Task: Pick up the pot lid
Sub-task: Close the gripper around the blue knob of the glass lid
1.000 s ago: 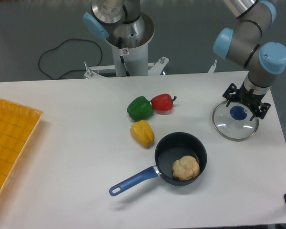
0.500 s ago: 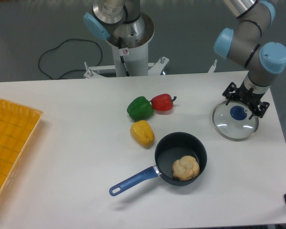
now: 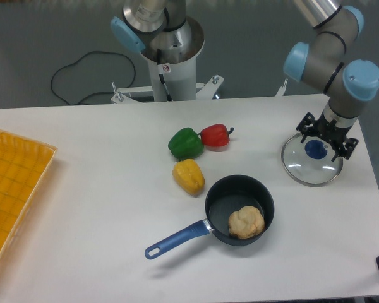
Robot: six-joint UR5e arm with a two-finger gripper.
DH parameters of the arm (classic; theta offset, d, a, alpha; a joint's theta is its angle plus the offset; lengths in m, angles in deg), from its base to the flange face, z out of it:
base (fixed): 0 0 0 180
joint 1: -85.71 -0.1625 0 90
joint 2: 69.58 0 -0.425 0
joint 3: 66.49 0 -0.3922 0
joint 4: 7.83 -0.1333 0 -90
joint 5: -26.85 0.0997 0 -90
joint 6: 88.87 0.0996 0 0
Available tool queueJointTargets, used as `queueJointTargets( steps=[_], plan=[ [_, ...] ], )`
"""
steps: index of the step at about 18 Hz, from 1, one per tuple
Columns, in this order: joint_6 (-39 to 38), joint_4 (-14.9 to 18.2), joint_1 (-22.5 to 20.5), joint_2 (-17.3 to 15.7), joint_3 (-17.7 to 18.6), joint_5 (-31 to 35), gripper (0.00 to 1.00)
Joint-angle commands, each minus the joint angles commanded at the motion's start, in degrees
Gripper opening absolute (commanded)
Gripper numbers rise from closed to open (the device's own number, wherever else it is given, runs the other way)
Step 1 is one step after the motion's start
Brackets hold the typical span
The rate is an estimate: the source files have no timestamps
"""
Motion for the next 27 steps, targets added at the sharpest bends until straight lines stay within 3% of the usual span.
queueJointTargets(
  steps=[3,11,14,17,19,27],
  plan=[
    [0.0,-1.7,0.0,0.3,0.4,0.0,1.00],
    [0.0,-2.0,0.0,0.6,0.8,0.2,0.98],
    [0.0,-2.0,0.0,0.6,0.8,0.2,0.90],
    [0.2,-1.9,0.0,0.6,0.8,0.2,0.73],
    [0.4,-2.0,0.0,0.6,0.8,0.3,0.67],
    [0.6,-1.9,-0.1,0.5,0.8,0.3,0.48]
  ],
)
